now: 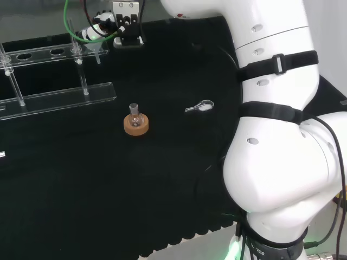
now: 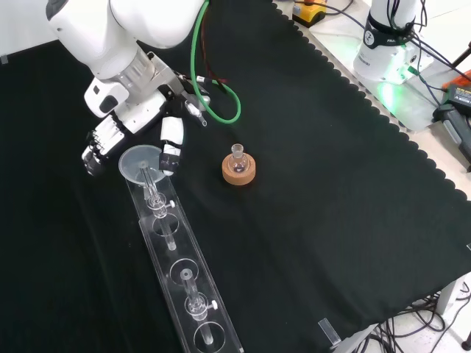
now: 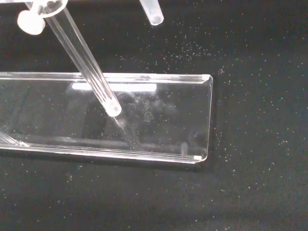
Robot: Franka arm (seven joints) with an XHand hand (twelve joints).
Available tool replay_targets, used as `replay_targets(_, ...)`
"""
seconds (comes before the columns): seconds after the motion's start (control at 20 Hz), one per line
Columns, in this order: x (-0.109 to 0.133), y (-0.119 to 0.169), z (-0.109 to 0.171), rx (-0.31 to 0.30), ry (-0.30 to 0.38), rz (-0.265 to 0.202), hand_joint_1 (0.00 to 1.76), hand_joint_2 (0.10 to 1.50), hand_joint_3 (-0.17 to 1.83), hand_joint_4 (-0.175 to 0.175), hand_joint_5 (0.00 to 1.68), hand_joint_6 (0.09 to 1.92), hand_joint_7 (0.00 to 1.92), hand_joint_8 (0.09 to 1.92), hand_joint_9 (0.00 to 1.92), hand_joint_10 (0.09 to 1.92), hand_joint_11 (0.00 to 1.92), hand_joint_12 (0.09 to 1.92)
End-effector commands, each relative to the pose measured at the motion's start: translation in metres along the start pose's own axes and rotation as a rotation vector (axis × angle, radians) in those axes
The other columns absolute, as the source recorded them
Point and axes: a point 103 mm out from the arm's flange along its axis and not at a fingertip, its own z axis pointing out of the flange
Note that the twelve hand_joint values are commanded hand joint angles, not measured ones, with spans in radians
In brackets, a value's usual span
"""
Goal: Pick up the funnel from the transparent funnel stand.
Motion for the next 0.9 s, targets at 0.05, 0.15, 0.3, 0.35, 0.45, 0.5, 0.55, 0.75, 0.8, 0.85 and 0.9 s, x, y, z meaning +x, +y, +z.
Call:
replay_targets(0.05, 0.005, -0.013, -0.014, -0.031, -0.015, -0.018, 0.18, 0.84, 0.0, 0.053, 0.0, 0.09, 0.0, 0.09, 0.0, 0.09, 0.0, 0.77)
replay_targets(0.15, 0.01, -0.022, -0.023, -0.041, -0.025, -0.018, 0.18, 0.84, 0.0, 0.053, 0.0, 0.09, 0.0, 0.09, 0.0, 0.09, 0.0, 0.77)
replay_targets(0.3, 0.018, -0.03, -0.025, -0.052, -0.044, -0.016, 0.18, 0.84, 0.0, 0.053, 0.0, 0.09, 0.0, 0.09, 0.0, 0.09, 0.0, 0.78)
replay_targets(0.35, 0.02, -0.031, -0.025, -0.056, -0.048, -0.014, 0.18, 0.84, 0.0, 0.053, 0.0, 0.09, 0.0, 0.09, 0.0, 0.09, 0.0, 0.78)
replay_targets(0.45, 0.025, -0.032, -0.02, -0.072, -0.061, -0.012, 0.18, 0.84, 0.0, 0.053, 0.0, 0.09, 0.0, 0.09, 0.0, 0.09, 0.0, 0.83)
replay_targets(0.5, 0.027, -0.032, -0.018, -0.076, -0.064, -0.012, 0.18, 0.84, 0.0, 0.054, 0.0, 0.09, 0.0, 0.09, 0.0, 0.09, 0.0, 0.86)
replay_targets(0.55, 0.026, -0.032, -0.017, -0.077, -0.066, -0.012, 0.18, 0.83, 0.0, 0.054, 0.0, 0.09, 0.0, 0.09, 0.0, 0.09, 0.0, 0.89)
replay_targets(0.75, 0.026, -0.025, -0.006, -0.057, -0.061, 0.006, 0.17, 0.81, -0.01, 0.056, 0.0, 0.09, 0.0, 0.09, 0.0, 0.09, 0.0, 0.98)
replay_targets(0.8, 0.026, -0.022, -0.004, -0.048, -0.056, 0.018, 0.16, 0.8, -0.01, 0.056, 0.0, 0.09, 0.0, 0.09, 0.0, 0.09, 0.0, 0.98)
replay_targets(0.85, 0.025, -0.02, -0.002, -0.044, -0.054, 0.019, 0.16, 0.8, -0.02, 0.057, 0.0, 0.09, 0.0, 0.09, 0.0, 0.09, 0.0, 0.99)
replay_targets(0.9, 0.025, -0.018, -0.001, -0.041, -0.055, 0.021, 0.16, 0.8, -0.02, 0.058, 0.0, 0.09, 0.0, 0.09, 0.0, 0.09, 0.0, 0.99)
